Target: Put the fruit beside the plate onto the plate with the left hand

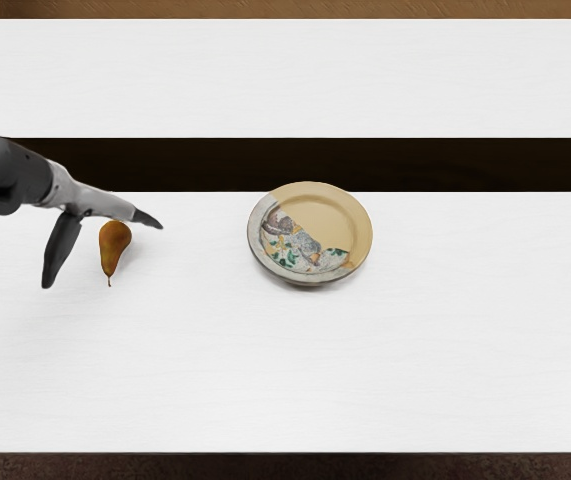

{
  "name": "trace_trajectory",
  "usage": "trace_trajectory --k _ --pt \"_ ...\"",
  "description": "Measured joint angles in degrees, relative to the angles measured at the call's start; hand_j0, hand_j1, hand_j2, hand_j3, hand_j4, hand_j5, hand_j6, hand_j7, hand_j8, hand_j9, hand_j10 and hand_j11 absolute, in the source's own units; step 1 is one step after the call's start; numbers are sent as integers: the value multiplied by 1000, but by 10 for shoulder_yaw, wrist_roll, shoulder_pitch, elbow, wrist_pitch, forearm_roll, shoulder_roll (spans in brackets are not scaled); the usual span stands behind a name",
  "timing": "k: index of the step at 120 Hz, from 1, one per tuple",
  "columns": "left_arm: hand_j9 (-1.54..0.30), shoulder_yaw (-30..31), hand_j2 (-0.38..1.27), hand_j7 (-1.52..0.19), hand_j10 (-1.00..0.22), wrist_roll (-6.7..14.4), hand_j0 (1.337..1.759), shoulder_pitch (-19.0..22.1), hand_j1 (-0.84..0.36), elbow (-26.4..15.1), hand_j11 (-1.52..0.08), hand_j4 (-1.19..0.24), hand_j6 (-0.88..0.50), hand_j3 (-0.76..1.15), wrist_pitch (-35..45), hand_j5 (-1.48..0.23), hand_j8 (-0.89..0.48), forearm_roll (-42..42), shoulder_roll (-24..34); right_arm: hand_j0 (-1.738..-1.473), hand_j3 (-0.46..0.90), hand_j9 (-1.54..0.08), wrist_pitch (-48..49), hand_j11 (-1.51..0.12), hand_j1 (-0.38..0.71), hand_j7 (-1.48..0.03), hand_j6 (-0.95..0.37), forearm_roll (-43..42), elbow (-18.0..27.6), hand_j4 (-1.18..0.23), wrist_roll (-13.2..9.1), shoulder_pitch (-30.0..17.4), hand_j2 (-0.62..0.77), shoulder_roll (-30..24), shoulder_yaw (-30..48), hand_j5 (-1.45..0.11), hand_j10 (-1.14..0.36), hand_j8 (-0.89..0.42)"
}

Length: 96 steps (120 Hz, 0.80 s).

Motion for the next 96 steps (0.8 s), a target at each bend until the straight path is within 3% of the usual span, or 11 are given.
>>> trace_trajectory --k 30,96 --pt "-1 1 0 -2 -3 3 1658 3 348 27 -1 -4 -5 0 42 -2 -4 19 -16 -1658 0 -38 0 -38 -314 -38 -30 0 0 -30 0 0 -6 0 0 -38 -30 -30" --pt "-173 25 27 -173 -136 3 1658 32 190 25 -173 -136 -137 0 128 -173 -137 68 -32 -1658 0 -38 0 -38 -314 -38 -30 0 0 -30 0 0 -6 0 0 -38 -30 -30"
